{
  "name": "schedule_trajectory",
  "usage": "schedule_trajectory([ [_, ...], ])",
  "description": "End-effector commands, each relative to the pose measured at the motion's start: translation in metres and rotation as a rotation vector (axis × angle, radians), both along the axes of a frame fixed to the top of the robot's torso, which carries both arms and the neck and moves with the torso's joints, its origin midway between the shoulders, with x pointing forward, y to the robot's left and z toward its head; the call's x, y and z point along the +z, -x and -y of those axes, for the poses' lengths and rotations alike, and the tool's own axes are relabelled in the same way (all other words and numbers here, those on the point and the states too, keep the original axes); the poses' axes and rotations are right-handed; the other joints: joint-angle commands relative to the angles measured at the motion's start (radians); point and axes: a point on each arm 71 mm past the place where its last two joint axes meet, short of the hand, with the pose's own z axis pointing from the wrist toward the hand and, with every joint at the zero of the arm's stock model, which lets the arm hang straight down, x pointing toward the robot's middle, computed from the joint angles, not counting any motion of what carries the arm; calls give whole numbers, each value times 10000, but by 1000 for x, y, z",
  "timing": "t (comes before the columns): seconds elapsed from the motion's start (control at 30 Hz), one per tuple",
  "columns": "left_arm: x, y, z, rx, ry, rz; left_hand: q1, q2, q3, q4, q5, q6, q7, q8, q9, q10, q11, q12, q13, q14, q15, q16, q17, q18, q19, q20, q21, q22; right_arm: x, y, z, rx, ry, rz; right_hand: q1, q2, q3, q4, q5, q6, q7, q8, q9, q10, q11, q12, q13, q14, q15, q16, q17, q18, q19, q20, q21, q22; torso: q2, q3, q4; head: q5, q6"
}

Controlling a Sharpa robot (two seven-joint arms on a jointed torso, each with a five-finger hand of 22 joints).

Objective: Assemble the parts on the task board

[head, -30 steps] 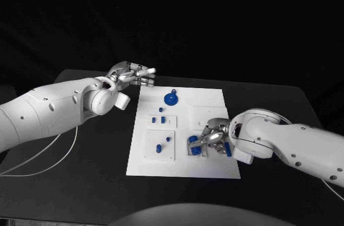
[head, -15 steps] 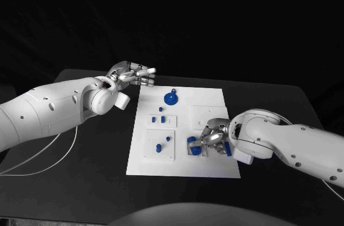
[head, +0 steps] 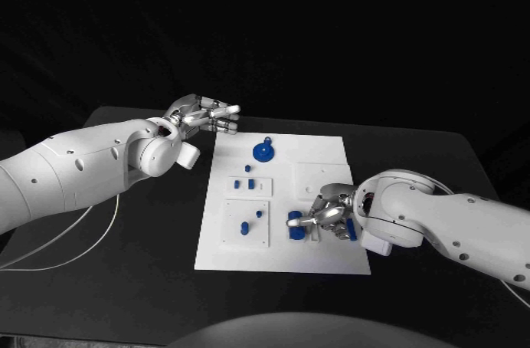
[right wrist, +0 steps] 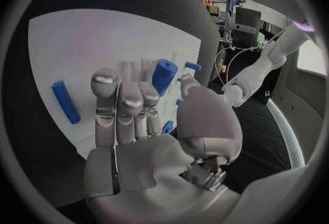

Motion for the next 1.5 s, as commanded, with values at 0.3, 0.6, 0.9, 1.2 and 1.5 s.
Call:
schedule_trajectory([
  [0.3,0,0,0,-195,-30,64,-67,-56,34,72,-36,-9,76,7,6,-57,10,-27,11,-75,30,7,10,-34,-31,49,-25,-12,-1,4,12,-195,440,-305,141,839,-1163,-1100,1162,104,-7,-45,323,-1,23,-2,-18,-17,-3,-17,-4,-25,546,16,55,826,-14,-1,-6,3,35],
  [0.6,0,-1,-2,-142,-64,69,-67,-56,34,72,-36,-9,76,7,6,-57,10,-27,11,-75,30,7,10,-34,-31,49,-25,-12,-3,8,22,-164,-6,-1043,295,665,-1091,-1136,1965,176,-56,-40,853,7,-3,75,46,-16,-25,17,23,-28,543,-4,86,834,0,-1,-5,12,79],
  [0.9,0,-1,-3,-109,-80,63,-68,-25,30,63,29,14,69,4,6,-50,8,-27,11,-84,32,5,9,-35,-37,50,-29,-13,-4,12,23,199,-39,-1544,404,716,-1230,-1277,2737,161,-64,-47,1041,-5,-8,55,47,-19,-27,3,18,-36,538,-7,67,831,-3,-1,-4,14,61],
  [1.2,0,-1,-3,-112,-87,44,-68,-25,30,63,29,14,69,4,6,-50,8,-27,11,-84,32,5,9,-35,-37,50,-29,-13,-4,14,23,378,64,-1627,438,933,-1411,-1589,3001,206,-82,-48,1139,-2,-19,53,56,-17,-34,21,47,-50,536,-14,69,840,-4,-9,-1,9,47],
  [1.5,0,-1,-3,-120,-92,25,-68,-25,30,63,29,14,69,4,6,-50,8,-27,11,-84,32,5,9,-35,-37,50,-29,-13,-4,12,20,192,96,-1342,327,1283,-1668,-1759,3137,246,-102,-46,1171,16,-31,75,68,-15,-42,28,59,-54,542,-22,95,843,-7,-11,0,15,34],
])
